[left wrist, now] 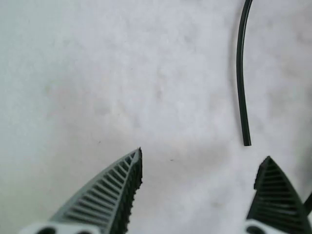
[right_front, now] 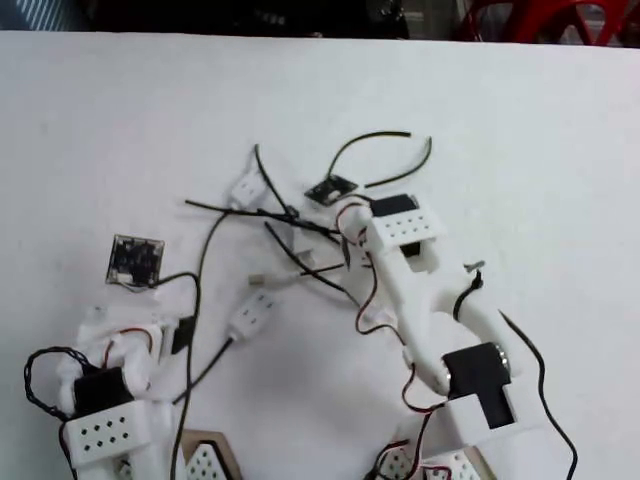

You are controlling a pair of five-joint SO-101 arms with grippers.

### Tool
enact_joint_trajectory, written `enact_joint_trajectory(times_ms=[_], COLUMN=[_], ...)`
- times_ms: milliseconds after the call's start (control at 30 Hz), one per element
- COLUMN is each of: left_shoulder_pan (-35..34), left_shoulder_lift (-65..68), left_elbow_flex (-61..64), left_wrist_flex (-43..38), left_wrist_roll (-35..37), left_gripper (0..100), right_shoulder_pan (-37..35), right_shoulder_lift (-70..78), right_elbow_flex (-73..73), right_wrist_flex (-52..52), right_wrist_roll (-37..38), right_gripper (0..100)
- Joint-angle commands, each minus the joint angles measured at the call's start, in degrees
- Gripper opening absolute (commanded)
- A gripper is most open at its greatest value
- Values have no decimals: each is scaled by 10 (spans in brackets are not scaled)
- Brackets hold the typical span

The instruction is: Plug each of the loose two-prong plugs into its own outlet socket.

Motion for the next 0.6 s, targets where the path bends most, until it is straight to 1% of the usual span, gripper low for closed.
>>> enact_joint_trajectory(times_ms=[0, 133, 267, 567], left_shoulder_pan=[-2, -2, -2, -2], left_shoulder_lift=[-11, -11, -11, -11], left_elbow_flex=[-3, -3, -3, -3], left_wrist_flex=[-10, -10, -10, -11], left_wrist_roll=[4, 4, 4, 4], left_gripper=[356, 356, 355, 355], right_shoulder_pan=[7, 5, 2, -29], right_shoulder_lift=[-5, -5, -5, -5], right_elbow_flex=[20, 57, 69, 75], right_wrist_flex=[-19, -62, -90, -86], right_wrist_roll=[35, 38, 40, 34], right_gripper=[144, 136, 79, 71])
